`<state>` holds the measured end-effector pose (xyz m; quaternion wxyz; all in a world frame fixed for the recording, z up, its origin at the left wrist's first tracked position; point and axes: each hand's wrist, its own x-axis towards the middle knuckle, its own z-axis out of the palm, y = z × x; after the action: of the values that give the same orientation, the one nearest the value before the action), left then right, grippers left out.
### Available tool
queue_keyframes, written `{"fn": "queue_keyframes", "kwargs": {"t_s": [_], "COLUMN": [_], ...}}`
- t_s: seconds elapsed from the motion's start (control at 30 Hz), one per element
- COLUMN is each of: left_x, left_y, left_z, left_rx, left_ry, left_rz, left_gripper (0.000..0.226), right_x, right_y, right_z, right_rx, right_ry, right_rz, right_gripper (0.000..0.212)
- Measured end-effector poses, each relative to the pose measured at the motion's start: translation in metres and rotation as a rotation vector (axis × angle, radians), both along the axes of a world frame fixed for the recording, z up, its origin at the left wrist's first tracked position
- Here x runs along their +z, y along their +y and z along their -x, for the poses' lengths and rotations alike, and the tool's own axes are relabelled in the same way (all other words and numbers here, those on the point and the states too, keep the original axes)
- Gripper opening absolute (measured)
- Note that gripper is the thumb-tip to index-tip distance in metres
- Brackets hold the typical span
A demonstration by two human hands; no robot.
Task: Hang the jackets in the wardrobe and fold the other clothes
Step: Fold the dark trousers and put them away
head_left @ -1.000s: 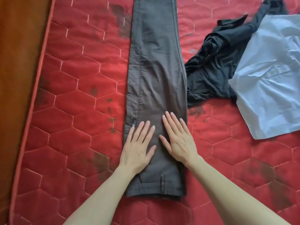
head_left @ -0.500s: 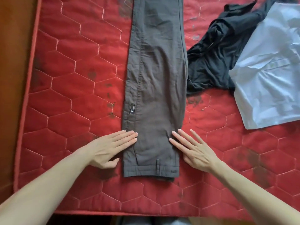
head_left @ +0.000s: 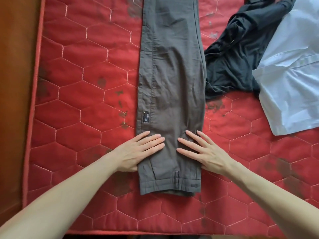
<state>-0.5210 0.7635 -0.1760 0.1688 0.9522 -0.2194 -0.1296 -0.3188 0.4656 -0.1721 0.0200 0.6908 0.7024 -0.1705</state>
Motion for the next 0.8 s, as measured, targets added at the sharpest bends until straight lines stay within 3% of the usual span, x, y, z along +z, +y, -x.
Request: {"fn": "queue_keyframes", "kwargs": {"t_s": [0.13,0.23,0.3,0.37,0.43,0.47,0.53,0.63,0.73,0.8], "left_x": [0.007,0.016,0.02,0.024,0.032,0.038,0.048,0.05,0.047,0.044], "left_y": [0.001,0.007,0.008,0.002,-0.008,-0.013,-0.019,-0.026,-0.029,-0.026], "left_z": [0.002,0.001,-0.003,-0.008,-0.007,-0.009,-0.016,-0.041,-0.057,-0.064], "left_rx": [0.062,0.102,0.172,0.382,0.774,0.943,1.145,1.328,1.383,1.384], "left_ry": [0.108,0.18,0.327,0.583,0.512,0.42,0.412,0.419,0.38,0.392], "left_rz": [0.089,0.183,0.25,0.35,0.607,0.683,0.791,0.902,1.015,1.037], "left_gripper": [0.096,0.083,0.075,0.058,0.041,0.047,0.072,0.068,0.036,0.015], "right_x": [0.014,0.026,0.032,0.035,0.039,0.039,0.038,0.033,0.028,0.023], "right_y": [-0.002,-0.002,-0.002,0.0,0.005,0.01,0.02,0.036,0.053,0.065], "right_z": [0.0,-0.002,0.0,0.004,0.007,0.008,0.011,0.014,0.014,0.009], "right_rx": [-0.096,-0.25,-0.395,-0.559,-0.677,-0.703,-0.756,-0.933,-1.103,-1.227], "right_ry": [0.167,0.376,0.507,0.608,0.668,0.682,0.712,0.797,0.855,0.907], "right_rz": [-0.054,-0.055,-0.083,-0.15,-0.277,-0.338,-0.414,-0.453,-0.518,-0.542], "right_gripper": [0.071,0.057,0.052,0.049,0.043,0.042,0.046,0.036,0.012,0.015]}}
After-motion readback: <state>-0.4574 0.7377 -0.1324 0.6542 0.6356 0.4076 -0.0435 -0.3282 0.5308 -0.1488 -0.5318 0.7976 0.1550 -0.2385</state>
